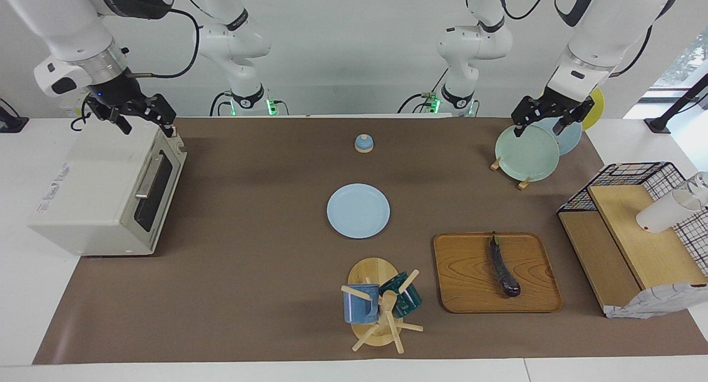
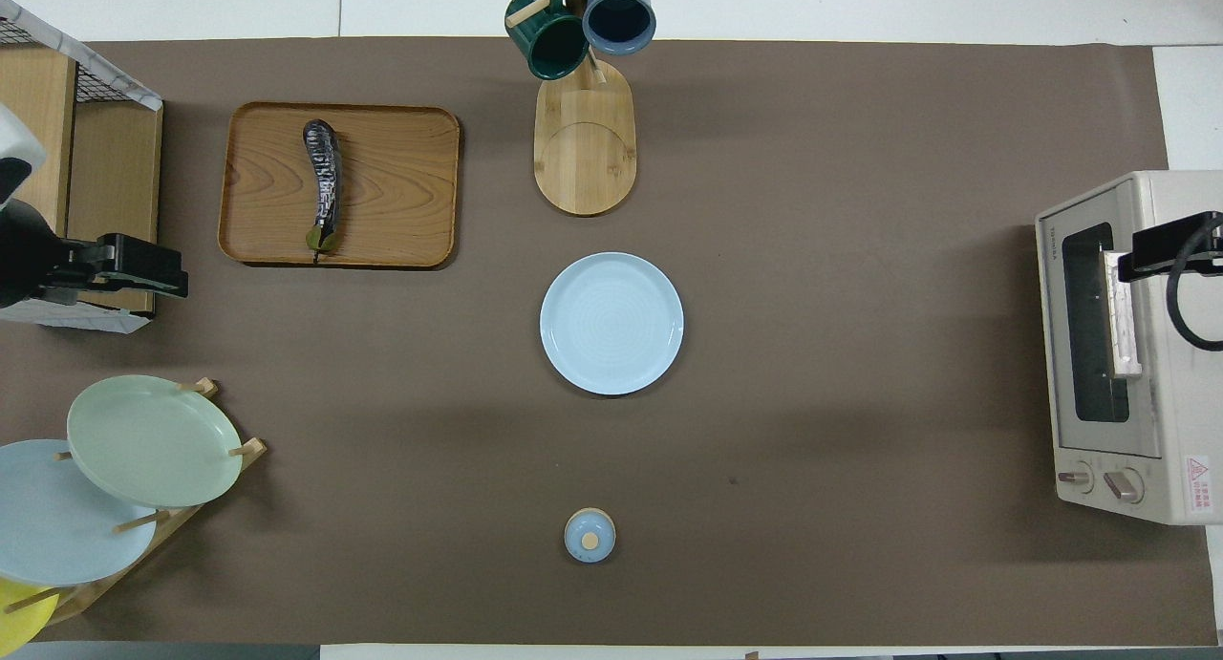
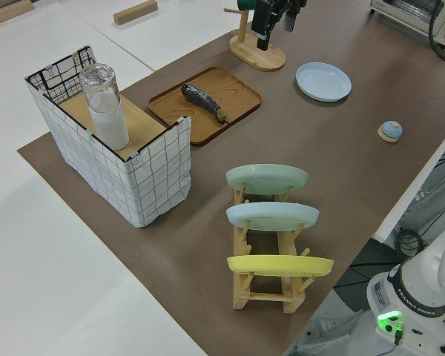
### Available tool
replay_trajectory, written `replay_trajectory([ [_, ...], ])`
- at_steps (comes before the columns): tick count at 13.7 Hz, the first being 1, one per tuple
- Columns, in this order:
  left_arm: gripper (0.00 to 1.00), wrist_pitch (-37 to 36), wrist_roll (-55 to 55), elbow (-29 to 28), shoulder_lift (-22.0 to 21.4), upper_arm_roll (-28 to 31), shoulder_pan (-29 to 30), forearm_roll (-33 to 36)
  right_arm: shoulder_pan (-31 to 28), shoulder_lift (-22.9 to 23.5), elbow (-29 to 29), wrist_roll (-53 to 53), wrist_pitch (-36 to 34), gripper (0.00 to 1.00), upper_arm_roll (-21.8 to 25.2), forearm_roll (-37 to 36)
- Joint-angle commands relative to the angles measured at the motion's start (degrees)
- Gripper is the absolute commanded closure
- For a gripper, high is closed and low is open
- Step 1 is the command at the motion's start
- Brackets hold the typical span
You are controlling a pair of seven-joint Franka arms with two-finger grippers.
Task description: Put eggplant into oven
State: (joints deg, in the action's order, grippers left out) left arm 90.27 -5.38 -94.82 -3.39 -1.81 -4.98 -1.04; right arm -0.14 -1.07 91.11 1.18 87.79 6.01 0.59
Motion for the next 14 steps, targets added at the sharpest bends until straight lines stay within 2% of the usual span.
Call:
replay_trajectory([
  [1, 0.0, 0.2, -0.1, 0.2, 0.0, 0.2, -0.3, -0.4, -0.3, -0.5, 0.2, -0.8, -0.4, 0.0, 0.1, 1.5],
  [9, 0.0, 2.2, 0.0, 0.1, 0.6, 0.2, 0.1, -1.0, -0.3, -0.5, 0.3, -0.8, -0.4, 0.0, 0.1, 1.4],
  [12, 0.0, 6.9, -0.1, 1.0, 5.6, 0.2, 0.1, -1.9, -1.0, -0.5, 0.3, -0.9, -0.5, 0.0, 0.4, 1.4],
  [14, 0.0, 10.3, -0.1, 2.0, 11.4, 0.2, 0.1, -1.8, -1.4, -0.6, 0.6, -1.3, -1.6, 0.0, 0.6, 1.3],
])
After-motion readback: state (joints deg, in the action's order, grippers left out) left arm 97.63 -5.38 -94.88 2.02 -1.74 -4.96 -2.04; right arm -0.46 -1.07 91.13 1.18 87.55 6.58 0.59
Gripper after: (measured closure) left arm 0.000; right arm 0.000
